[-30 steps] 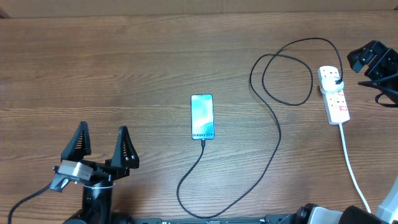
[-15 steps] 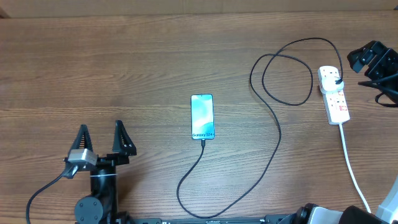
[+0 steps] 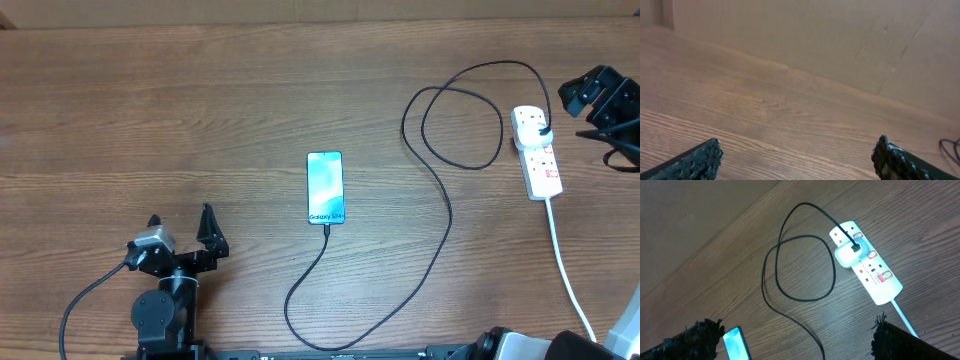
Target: Plug charger to phone and switch on socket
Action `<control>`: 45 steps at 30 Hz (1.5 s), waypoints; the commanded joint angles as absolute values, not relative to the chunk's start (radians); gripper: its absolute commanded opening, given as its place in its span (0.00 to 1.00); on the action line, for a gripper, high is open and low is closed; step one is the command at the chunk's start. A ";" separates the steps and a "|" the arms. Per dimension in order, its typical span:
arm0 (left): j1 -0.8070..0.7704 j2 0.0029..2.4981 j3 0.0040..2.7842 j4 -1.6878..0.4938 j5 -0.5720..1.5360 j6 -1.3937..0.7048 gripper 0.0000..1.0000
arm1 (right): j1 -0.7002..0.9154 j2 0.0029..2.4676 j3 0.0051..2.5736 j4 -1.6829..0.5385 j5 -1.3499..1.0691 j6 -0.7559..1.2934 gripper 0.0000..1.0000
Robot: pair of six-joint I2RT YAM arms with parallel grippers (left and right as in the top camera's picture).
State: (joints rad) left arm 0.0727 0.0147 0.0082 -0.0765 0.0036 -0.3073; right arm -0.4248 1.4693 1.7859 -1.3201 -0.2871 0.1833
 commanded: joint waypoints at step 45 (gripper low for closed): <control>0.078 0.004 0.005 -0.078 0.012 -0.022 1.00 | -0.426 1.470 1.798 -1.315 -0.281 0.186 1.00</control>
State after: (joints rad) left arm 0.0727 0.0132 0.0082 -0.0765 0.0113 -0.0479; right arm -0.4248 1.4693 1.7859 -1.3197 -0.2871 0.1837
